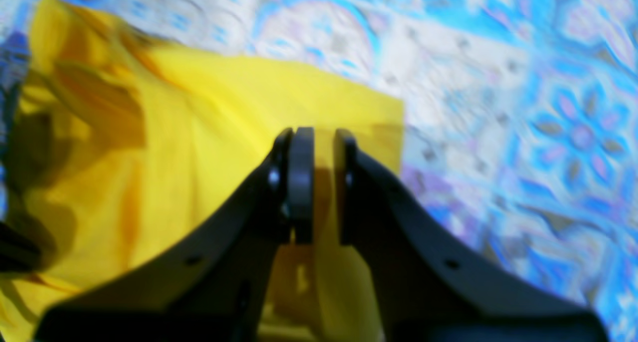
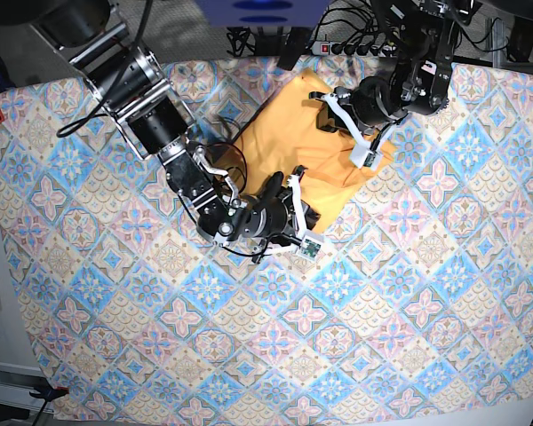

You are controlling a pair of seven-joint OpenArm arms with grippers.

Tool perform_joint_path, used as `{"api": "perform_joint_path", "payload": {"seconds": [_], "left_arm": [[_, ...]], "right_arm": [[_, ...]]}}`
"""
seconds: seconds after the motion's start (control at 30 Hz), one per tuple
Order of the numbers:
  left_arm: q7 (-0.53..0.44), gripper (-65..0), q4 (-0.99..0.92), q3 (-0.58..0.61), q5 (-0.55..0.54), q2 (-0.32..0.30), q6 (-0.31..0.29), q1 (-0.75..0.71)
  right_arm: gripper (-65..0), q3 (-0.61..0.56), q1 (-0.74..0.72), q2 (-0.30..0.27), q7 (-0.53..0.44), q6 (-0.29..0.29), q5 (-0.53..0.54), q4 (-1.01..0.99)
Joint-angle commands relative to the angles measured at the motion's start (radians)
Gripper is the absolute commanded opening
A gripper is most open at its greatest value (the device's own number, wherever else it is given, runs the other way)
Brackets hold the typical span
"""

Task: Fold the T-shirt properly
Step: 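Drag the bundle with both grippers, rotating it and smoothing its edges, then hold the yellow bundle's edges with both grippers and square it flat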

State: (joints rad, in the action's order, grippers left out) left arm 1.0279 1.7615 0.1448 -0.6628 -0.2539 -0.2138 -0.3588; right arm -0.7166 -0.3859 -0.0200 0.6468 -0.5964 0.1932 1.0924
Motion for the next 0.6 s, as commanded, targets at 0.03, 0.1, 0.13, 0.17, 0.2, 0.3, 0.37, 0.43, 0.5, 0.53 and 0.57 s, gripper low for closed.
{"api": "perform_joint_path", "payload": {"seconds": [0.03,0.1,0.13,0.17,0.2,0.3,0.37,0.43,0.5,0.53,0.57], "left_arm": [[-0.008,-64.9,-0.036,0.032,-0.010,-0.006,-0.002,0.036],[-0.008,-65.0,-0.071,0.046,-0.010,-0.006,-0.002,0.054],[-0.010,-65.0,-0.082,0.045,-0.010,-0.006,-0.002,0.057],[-0.010,-65.0,-0.085,0.043,-0.010,-0.006,0.000,0.062],[-0.010,-64.9,-0.087,0.045,-0.007,-0.006,0.000,0.076],[-0.010,-64.9,-0.087,0.046,0.044,-0.022,0.000,0.091],[-0.010,-64.9,-0.087,0.043,0.079,-0.025,0.000,0.096],[-0.010,-64.9,-0.087,0.043,0.100,-0.026,0.000,0.119],[-0.010,-64.9,-0.096,0.042,0.119,-0.026,0.000,0.134],[-0.010,-64.9,-0.107,0.042,0.127,-0.026,0.000,0.146],[-0.010,-64.9,-0.122,0.042,0.134,-0.026,0.000,0.163]], "right_arm": [[-57.9,-0.013,-0.041,0.005,-0.011,0.002,0.009,-0.037],[-57.9,-0.031,-0.043,0.004,-0.011,0.002,0.009,-0.061],[-57.9,-0.039,-0.041,-0.001,-0.009,0.002,0.009,-0.065],[-57.9,-0.048,-0.040,-0.013,-0.009,0.002,0.009,-0.067],[-57.9,-0.057,-0.038,-0.030,-0.009,0.002,0.009,-0.065],[-58.0,-0.068,-0.012,-0.077,-0.003,0.002,0.009,-0.057],[-58.0,-0.064,0.017,-0.114,-0.002,0.002,0.009,-0.034],[-58.0,-0.064,0.034,-0.156,-0.002,0.002,0.009,0.001],[-58.0,-0.064,0.054,-0.192,0.000,0.002,0.009,0.042],[-58.1,-0.064,0.064,-0.208,0.000,0.002,0.009,0.059],[-58.1,-0.064,0.075,-0.226,0.005,0.002,0.012,0.079]]}}
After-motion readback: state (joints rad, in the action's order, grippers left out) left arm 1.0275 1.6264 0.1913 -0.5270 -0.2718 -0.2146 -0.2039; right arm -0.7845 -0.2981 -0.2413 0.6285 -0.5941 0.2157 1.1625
